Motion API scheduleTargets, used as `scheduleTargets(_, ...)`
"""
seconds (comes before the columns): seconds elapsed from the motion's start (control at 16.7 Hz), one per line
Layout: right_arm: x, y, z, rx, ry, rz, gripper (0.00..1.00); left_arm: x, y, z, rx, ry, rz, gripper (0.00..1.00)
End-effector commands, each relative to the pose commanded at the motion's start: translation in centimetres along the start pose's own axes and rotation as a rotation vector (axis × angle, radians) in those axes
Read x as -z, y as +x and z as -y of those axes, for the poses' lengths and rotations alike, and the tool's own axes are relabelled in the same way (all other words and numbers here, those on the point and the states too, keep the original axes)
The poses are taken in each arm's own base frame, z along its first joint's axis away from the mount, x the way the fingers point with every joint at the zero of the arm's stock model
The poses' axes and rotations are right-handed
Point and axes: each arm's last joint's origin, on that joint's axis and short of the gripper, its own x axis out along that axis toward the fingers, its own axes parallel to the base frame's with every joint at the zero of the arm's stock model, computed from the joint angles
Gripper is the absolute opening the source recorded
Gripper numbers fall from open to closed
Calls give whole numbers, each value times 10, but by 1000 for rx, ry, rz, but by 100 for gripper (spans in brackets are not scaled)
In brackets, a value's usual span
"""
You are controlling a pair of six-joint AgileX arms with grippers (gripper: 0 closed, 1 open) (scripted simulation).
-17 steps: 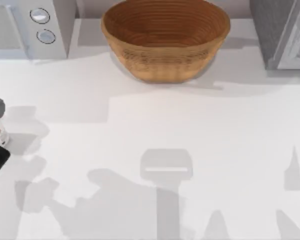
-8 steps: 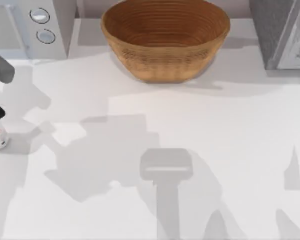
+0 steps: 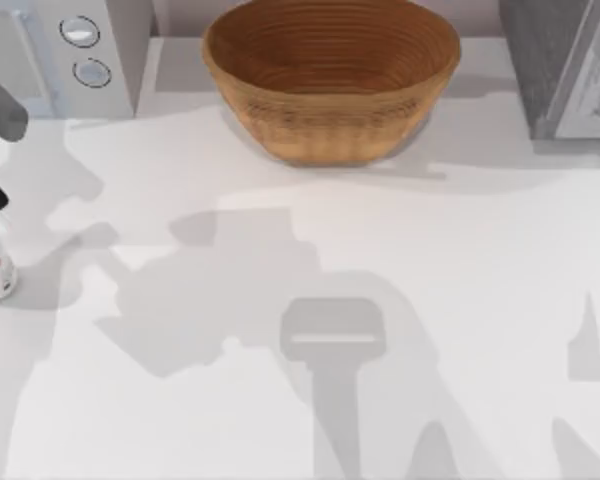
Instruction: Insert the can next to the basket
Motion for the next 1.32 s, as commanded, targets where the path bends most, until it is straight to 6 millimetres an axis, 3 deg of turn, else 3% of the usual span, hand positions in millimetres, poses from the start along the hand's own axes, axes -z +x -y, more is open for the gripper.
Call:
scheduleTargets(0.18,0,0,0,0,0,0,100,-1,5,1,0,0,0,100)
scheduleTargets(0.6,0,0,0,0,0,0,100,0,59,0,-1,0,1,100)
scheduleTargets(0.84,0,0,0,0,0,0,100,0,60,0,0,0,0,100)
scheduleTargets(1.32,0,0,0,0,0,0,100,0,60,0,0,0,0,40)
